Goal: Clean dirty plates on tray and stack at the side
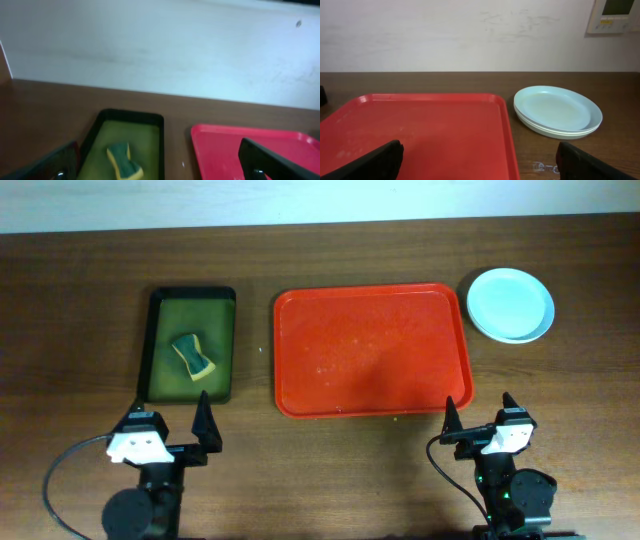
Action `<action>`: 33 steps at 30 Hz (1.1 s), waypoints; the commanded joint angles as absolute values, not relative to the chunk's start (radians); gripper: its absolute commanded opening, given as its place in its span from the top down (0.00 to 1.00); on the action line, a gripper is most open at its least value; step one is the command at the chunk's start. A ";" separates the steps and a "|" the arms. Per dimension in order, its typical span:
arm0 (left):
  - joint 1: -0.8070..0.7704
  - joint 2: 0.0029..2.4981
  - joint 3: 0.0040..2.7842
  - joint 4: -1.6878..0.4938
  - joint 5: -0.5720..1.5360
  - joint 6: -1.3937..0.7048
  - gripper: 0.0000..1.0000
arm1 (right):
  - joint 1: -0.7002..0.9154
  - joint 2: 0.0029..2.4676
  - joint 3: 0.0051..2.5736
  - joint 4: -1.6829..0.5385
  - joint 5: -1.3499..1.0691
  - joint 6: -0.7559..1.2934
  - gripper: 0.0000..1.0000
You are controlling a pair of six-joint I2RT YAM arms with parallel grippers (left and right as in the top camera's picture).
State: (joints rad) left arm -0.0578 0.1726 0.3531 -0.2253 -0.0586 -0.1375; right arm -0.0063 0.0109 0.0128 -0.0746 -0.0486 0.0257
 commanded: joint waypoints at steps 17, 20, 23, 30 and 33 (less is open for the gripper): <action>-0.015 0.005 0.008 -0.084 -0.004 0.062 0.01 | -0.001 0.003 0.006 -0.078 -0.041 0.026 0.02; 0.007 0.005 0.008 -0.084 -0.010 0.062 0.01 | -0.001 0.003 0.006 -0.078 -0.041 0.026 0.02; 0.017 0.005 0.008 -0.086 -0.011 0.057 0.01 | -0.001 0.003 0.006 -0.078 -0.041 0.026 0.02; 0.017 0.005 0.008 -0.085 -0.021 -0.076 0.01 | -0.001 0.003 0.006 -0.078 -0.041 0.026 0.02; 0.017 0.005 0.008 -0.086 -0.021 -0.067 0.01 | -0.001 0.003 0.006 -0.078 -0.041 0.026 0.02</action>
State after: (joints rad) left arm 0.0128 0.0128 0.0139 -0.0814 -0.0113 -0.0505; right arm -0.0063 0.0109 0.0128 -0.0746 -0.0486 0.0261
